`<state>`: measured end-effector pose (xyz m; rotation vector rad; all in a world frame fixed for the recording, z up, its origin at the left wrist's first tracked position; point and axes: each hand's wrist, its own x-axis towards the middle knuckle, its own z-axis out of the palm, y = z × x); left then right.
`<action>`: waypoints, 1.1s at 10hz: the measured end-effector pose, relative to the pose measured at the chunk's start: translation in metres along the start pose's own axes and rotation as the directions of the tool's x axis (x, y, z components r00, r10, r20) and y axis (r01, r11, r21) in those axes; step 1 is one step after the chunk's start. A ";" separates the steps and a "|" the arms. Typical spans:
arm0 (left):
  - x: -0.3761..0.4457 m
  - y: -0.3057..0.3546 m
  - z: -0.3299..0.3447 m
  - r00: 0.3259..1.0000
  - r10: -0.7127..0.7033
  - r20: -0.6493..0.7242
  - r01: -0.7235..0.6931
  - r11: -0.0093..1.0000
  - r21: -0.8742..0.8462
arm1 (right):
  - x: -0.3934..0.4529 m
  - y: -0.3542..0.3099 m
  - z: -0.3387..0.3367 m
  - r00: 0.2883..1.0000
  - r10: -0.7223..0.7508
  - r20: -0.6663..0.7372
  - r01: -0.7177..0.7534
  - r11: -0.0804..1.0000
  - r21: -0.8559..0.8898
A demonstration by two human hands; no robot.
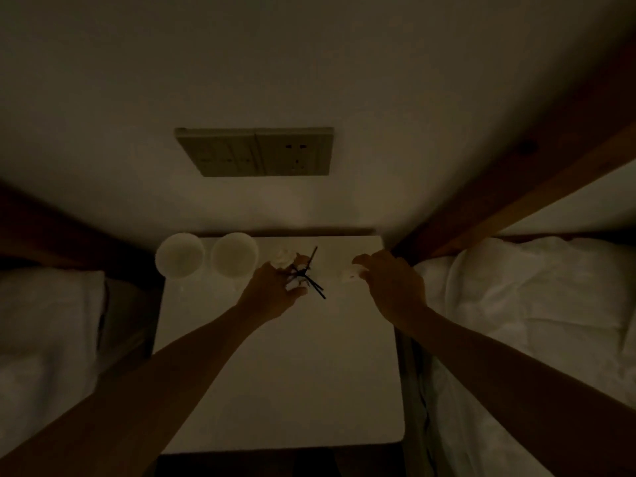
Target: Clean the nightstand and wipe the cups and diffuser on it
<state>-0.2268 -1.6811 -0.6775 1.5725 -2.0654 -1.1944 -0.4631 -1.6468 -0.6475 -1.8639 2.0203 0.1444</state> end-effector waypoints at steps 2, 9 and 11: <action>0.032 -0.013 0.003 0.999 -0.050 0.022 0.046 0.989 0.139 | 0.027 0.002 0.011 0.999 -0.031 0.034 0.029 0.997 0.069; 0.038 -0.005 0.009 0.985 -0.166 -0.041 0.169 0.978 0.124 | 0.037 -0.015 -0.002 0.999 -0.049 0.009 0.049 0.999 0.012; 0.020 0.002 -0.004 0.957 -0.285 0.050 0.278 0.955 0.105 | 0.027 -0.010 -0.013 0.999 -0.044 -0.010 0.044 0.999 -0.006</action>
